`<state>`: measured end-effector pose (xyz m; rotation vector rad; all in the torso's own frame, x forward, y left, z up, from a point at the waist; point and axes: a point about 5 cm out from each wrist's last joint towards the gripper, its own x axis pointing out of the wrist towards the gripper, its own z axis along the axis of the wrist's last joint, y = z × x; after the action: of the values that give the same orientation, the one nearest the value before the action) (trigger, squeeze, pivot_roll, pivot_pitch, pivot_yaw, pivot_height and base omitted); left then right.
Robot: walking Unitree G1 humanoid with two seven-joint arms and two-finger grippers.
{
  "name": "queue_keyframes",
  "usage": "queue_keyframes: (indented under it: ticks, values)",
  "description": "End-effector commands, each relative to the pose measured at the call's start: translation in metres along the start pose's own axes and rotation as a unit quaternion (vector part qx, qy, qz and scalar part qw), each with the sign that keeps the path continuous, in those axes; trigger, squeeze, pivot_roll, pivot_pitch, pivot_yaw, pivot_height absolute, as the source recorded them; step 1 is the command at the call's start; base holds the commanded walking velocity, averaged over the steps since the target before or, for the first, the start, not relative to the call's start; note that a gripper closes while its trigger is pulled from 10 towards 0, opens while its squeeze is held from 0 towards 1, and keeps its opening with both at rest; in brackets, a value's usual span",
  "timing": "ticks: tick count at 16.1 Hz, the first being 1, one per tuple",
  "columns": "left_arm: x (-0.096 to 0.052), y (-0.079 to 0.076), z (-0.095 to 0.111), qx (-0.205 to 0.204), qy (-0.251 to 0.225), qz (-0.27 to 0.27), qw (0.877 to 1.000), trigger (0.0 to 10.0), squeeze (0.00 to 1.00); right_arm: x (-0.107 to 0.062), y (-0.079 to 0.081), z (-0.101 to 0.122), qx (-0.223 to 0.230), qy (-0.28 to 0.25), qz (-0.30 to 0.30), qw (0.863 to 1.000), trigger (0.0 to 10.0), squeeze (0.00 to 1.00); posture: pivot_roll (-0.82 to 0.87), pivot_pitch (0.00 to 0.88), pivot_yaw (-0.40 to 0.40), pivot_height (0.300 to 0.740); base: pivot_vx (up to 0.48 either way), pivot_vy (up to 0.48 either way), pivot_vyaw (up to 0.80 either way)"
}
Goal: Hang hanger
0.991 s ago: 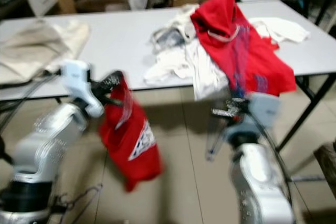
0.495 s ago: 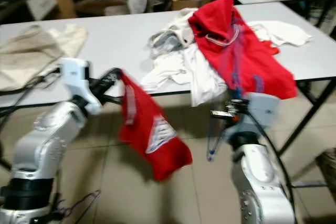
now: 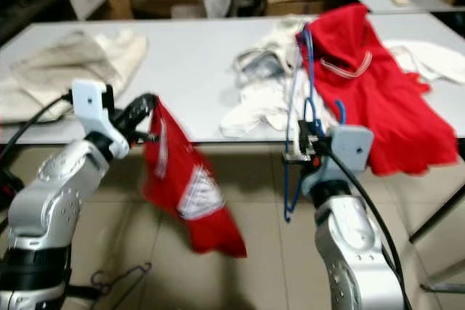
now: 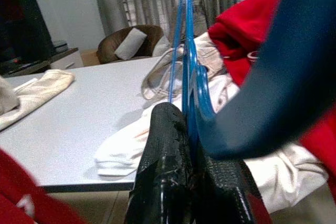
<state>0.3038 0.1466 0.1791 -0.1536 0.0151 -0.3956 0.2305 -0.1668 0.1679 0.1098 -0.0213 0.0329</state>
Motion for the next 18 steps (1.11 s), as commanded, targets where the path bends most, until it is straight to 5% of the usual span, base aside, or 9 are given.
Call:
queue_keyframes:
  ticks: [1,18]
  values:
    - [0.0033,-0.0107,0.0067,0.004,-0.014,-0.019,1.000,10.0,0.00,-0.0020,-0.0042,0.0029,0.002,-0.009,-0.009,1.000,10.0,0.00,-0.19,0.004,0.086,0.740,0.304,0.000,0.00]
    - [0.0031,-0.0176,0.0020,-0.003,-0.010,-0.029,1.000,10.0,0.00,-0.0068,-0.0033,0.0032,0.000,-0.003,0.002,1.000,10.0,0.00,-0.20,0.007,0.073,0.740,0.306,0.000,0.00]
